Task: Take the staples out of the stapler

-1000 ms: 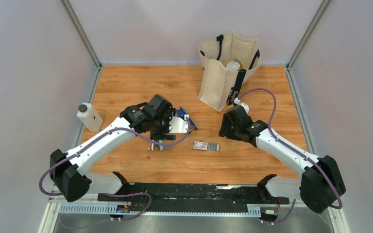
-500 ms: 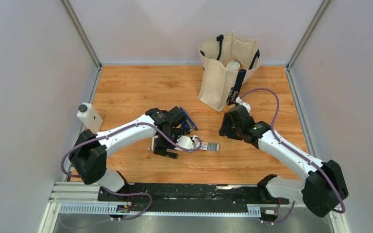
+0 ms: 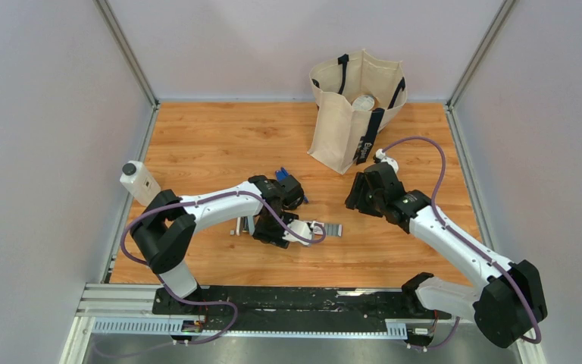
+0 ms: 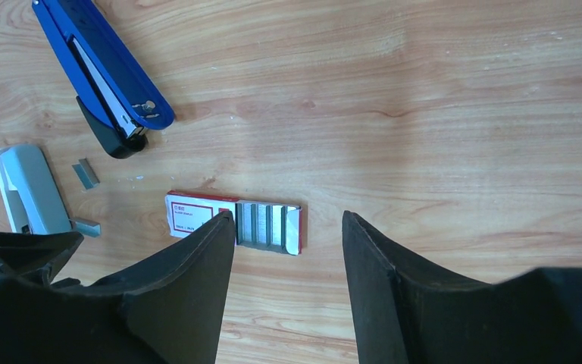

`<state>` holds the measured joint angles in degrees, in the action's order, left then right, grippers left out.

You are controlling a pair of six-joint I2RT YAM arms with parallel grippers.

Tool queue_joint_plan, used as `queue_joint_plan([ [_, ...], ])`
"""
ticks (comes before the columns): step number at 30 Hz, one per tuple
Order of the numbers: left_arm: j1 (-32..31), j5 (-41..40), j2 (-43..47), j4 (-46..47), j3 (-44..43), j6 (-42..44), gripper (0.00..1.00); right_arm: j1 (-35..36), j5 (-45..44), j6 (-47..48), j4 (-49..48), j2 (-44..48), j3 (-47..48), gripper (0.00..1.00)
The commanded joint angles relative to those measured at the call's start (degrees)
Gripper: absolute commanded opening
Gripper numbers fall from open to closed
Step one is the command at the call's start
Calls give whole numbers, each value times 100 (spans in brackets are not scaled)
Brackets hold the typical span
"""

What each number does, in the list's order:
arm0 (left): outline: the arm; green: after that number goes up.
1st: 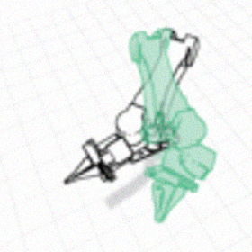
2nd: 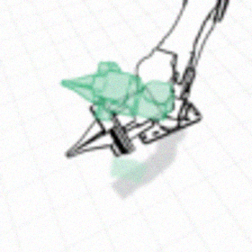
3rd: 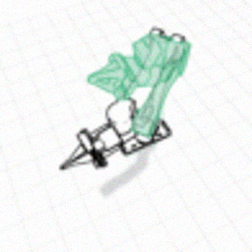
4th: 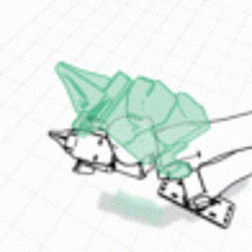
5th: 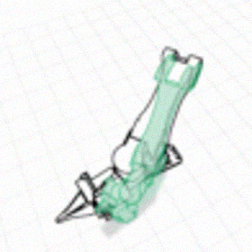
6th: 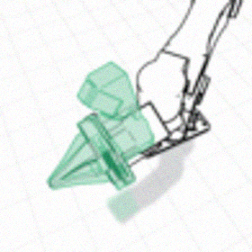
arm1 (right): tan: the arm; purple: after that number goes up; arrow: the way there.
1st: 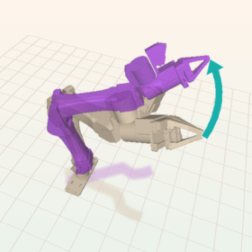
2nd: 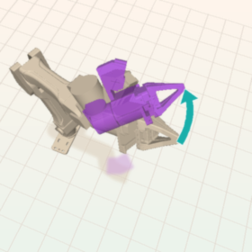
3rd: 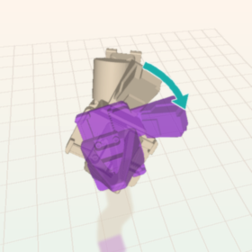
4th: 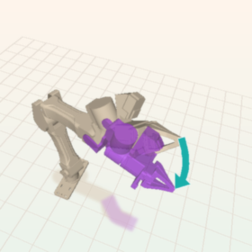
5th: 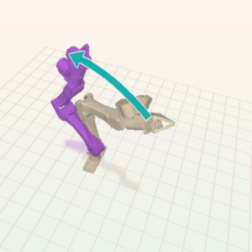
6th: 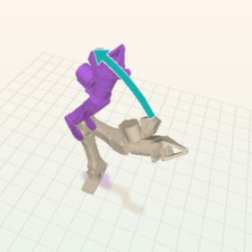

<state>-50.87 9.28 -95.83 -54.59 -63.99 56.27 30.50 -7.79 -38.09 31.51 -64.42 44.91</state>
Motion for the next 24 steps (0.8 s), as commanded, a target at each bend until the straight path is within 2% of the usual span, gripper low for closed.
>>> queue_joint_plan([
  [1,-19,-49,-84,405,-17,16,62,-62,102,64,-13,167,80,58],
  [11,-19,-233,-392,343,-70,42,68,-176,190,82,-48,237,-17,58],
  [20,-19,-549,-568,528,-62,-90,68,-229,217,91,-22,290,1,58],
  [24,-19,-717,-594,703,53,-107,64,-229,234,91,-30,299,-34,58],
])
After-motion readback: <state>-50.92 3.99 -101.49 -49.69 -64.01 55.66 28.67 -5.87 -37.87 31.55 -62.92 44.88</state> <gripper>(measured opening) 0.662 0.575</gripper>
